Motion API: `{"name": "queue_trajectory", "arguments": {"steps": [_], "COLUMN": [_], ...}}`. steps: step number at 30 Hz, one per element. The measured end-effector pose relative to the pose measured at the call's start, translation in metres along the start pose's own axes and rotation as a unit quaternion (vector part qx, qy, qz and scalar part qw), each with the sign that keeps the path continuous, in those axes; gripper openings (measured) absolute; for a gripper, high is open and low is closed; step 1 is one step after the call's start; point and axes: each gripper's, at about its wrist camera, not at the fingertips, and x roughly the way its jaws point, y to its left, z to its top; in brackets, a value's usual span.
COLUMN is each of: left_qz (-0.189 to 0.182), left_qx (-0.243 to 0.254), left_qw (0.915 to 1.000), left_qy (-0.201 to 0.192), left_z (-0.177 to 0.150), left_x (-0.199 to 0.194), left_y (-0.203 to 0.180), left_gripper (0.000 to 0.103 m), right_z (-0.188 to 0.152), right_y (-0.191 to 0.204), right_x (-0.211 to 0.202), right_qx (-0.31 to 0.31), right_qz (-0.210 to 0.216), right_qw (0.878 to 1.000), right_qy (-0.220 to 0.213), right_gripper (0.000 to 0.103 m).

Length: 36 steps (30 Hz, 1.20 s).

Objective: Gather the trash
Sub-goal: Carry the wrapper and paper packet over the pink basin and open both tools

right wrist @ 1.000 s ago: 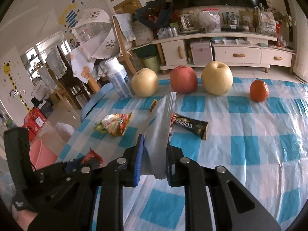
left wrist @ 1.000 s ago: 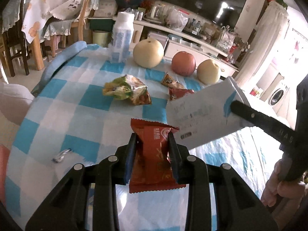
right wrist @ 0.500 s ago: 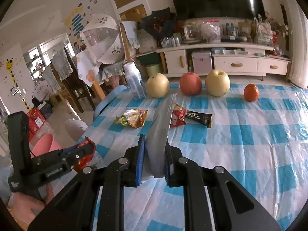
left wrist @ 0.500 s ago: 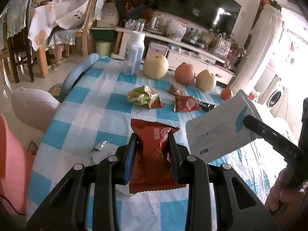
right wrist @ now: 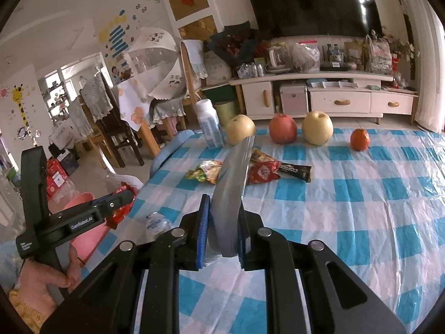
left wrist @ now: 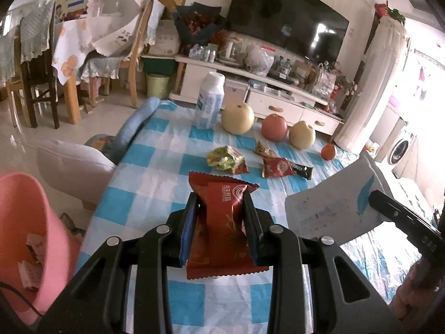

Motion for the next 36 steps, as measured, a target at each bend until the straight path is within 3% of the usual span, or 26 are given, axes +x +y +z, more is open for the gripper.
{"name": "queue_trajectory", "arguments": {"steps": [9,17,28,36], "left_qz": [0.031,0.081,0.177,0.210], "left_qx": [-0.024,-0.071,-0.156,-0.206], "left_qw": [0.9987,0.9922,0.9690,0.9532], "left_qy": [-0.031,-0.062,-0.074,-0.071], "left_z": [0.008,0.015,0.008,0.001], "left_x": [-0.033,-0.065,-0.091,-0.101], "left_y": [0.035,0.090,0.181,0.222], "left_gripper": [0.034,0.034,0.034,0.034], "right_z": [0.009,0.009,0.006,-0.007], "right_y": [0.056,0.138,0.230,0.272], "right_x": [-0.006,0.009,0.056,0.099], "right_qx": [-0.034,-0.083,-0.108,-0.104], "right_qz": [0.050,0.120,0.191,0.218], "right_qw": [0.998,0.989,0.975,0.968], "right_qy": [-0.013,-0.005,0.021,0.063], "right_gripper": [0.018,0.018,0.018,0.019]}}
